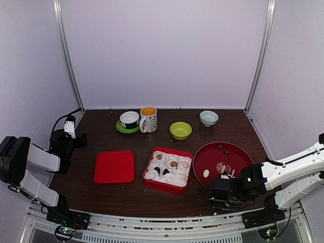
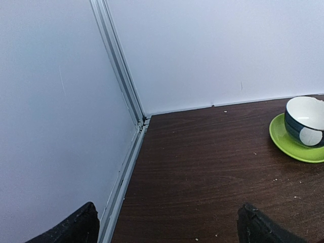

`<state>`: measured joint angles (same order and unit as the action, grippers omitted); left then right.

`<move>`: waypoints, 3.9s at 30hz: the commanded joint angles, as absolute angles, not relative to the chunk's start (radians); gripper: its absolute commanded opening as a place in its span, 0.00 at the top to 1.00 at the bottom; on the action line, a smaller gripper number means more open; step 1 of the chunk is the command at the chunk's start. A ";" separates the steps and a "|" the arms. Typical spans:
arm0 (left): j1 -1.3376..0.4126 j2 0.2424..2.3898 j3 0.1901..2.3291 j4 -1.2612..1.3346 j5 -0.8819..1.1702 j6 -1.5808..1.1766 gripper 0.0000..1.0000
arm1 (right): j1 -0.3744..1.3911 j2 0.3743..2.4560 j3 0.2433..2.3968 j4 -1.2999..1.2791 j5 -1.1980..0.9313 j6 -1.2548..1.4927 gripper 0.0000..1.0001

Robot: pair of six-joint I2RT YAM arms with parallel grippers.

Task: Pack the chocolate
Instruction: Pick up the clamp from the plate, then adjust the fake chocolate on the plate.

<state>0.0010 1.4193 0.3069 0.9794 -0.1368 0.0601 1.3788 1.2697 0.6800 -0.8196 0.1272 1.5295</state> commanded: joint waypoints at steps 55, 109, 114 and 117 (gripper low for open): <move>0.011 1.424 0.318 1.037 -0.129 0.057 0.02 | 1.195 1.112 0.901 -1.117 0.094 0.885 0.76; 0.011 1.425 0.318 1.036 -0.129 0.057 0.02 | 1.144 1.080 0.862 -1.157 0.112 0.886 0.87; 0.011 1.425 0.318 1.036 -0.129 0.057 0.02 | 1.145 1.060 0.871 -1.203 0.133 0.870 0.79; 0.011 1.425 0.318 1.036 -0.129 0.057 0.02 | 1.144 1.036 0.854 -1.216 0.145 0.874 0.73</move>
<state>0.0010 1.4193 0.3069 0.9794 -0.1364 0.0601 1.1477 1.0714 0.8516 -1.1671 0.0906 0.8860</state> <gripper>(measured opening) 0.978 0.252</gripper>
